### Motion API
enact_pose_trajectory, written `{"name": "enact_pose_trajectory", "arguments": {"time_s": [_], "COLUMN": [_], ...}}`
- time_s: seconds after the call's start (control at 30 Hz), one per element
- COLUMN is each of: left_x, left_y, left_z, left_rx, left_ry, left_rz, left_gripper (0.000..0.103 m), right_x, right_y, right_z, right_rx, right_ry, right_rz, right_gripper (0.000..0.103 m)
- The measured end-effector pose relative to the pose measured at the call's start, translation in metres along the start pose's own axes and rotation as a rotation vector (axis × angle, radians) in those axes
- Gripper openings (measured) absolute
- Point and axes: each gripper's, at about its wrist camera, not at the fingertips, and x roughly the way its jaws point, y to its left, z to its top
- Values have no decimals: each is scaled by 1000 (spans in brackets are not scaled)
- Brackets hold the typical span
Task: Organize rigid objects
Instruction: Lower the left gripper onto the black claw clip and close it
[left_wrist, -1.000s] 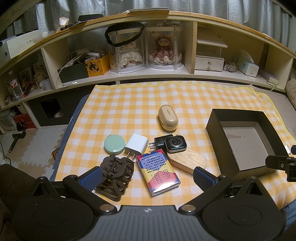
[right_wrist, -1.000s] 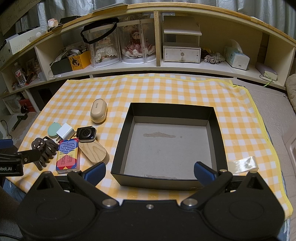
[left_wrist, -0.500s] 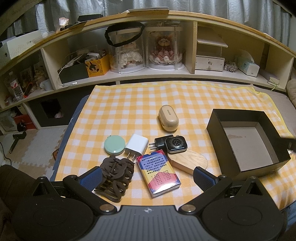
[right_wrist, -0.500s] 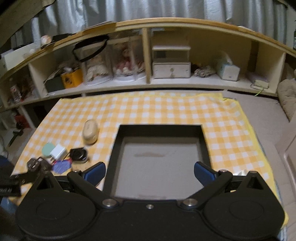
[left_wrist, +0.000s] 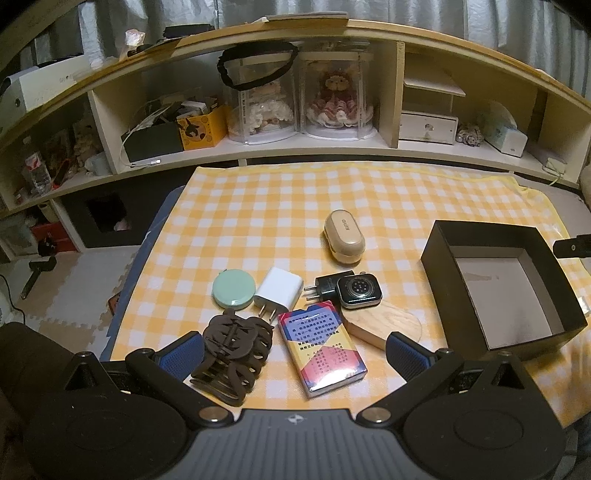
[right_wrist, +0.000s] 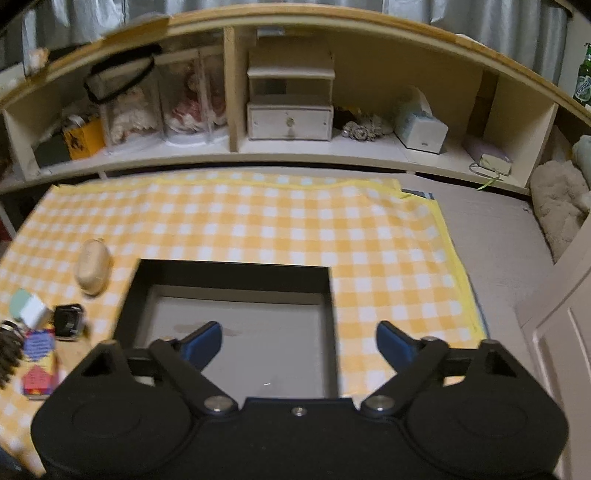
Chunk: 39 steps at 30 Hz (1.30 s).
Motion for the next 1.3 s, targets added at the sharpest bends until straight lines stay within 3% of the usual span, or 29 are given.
{"name": "enact_pose_trajectory", "arguments": {"time_s": [0.1,0.23,0.43,0.6,0.8,0.87,1.03,1.17,1.3], "left_x": [3,3,-3,3,22,30,53,77,91], "left_y": [1,5,15,19,34,42,56,63,68], "left_z": [0,4,19,36,46,50,63,64,54], "left_rx": [-13,-41,-101,-72,-86,-91,-8,58,82], "left_ry": [7,1,-103,-98,-18,16,99,176,267], "left_rz": [9,4,-42,-25,-7,-17,-78,-64,-95], "left_gripper": [103,103,103,103,103,103,101,82,77], "right_x": [20,39,44,51,51,52,52,52,53], "right_y": [-14,-31,-33,-28,-26,-30,-30,-28,-27], "right_z": [0,-5,-14,-18,-21,-21,-20,-20,-20], "right_rx": [4,60,72,64,46,59,60,56,45], "right_ry": [58,137,170,215,223,224,229,230,231], "right_rz": [-15,28,93,126,101,87,86,79,70], "right_gripper": [73,59,42,28,15,2,2,2,2]}}
